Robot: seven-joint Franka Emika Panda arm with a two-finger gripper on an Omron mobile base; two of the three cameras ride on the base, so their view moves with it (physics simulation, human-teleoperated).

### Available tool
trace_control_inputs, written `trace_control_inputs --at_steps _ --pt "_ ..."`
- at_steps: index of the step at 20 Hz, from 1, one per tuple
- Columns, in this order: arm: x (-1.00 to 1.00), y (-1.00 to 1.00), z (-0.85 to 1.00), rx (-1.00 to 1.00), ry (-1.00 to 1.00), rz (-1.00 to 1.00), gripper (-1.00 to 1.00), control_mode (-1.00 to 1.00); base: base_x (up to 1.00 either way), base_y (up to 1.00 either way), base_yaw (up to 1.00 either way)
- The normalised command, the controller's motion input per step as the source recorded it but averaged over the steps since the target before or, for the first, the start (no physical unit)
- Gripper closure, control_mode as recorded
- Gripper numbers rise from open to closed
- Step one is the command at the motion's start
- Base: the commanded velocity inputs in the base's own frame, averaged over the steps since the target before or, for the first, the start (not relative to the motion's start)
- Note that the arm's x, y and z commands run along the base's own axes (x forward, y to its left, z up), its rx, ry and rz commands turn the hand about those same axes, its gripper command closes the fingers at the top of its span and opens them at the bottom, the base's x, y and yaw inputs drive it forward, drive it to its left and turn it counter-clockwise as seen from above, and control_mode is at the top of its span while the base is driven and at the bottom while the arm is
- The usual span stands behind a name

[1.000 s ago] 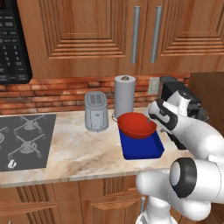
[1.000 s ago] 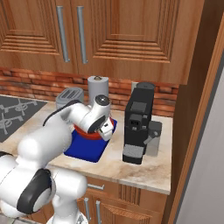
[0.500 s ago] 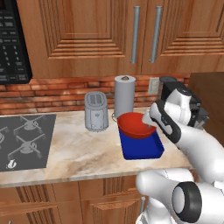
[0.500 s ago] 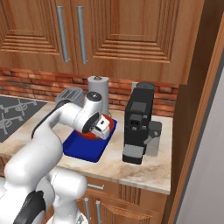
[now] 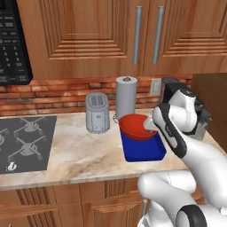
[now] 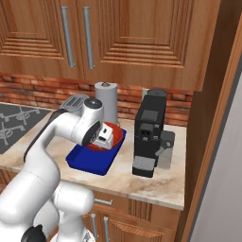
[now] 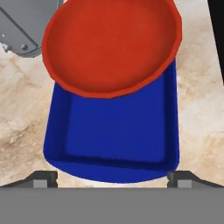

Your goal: Place the two vegetables and bowl onto the tray for setting up a vegetable dip station.

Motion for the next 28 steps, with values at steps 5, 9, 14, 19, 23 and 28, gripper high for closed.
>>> trace_control_inputs --at_steps 5,9,14,19,23,28 --pt "-0.11 0.07 0.09 -0.02 -0.01 0.04 -1.00 -1.00 0.00 0.00 0.00" --pt "-0.01 0.06 0.03 -0.05 0.04 0.00 -1.00 -1.00 0.00 0.00 0.00" --pt "0.00 0.10 0.05 -0.08 0.07 0.00 -1.00 -1.00 0.00 0.00 0.00" --pt "0.00 0.01 0.00 -0.01 0.01 0.00 -1.00 -1.00 0.00 0.00 0.00" --pt "0.00 0.00 0.00 0.00 0.00 0.00 -1.00 -1.00 0.00 0.00 0.00" --pt "0.00 0.00 0.00 0.00 0.00 0.00 -1.00 1.00 0.00 0.00 0.00"
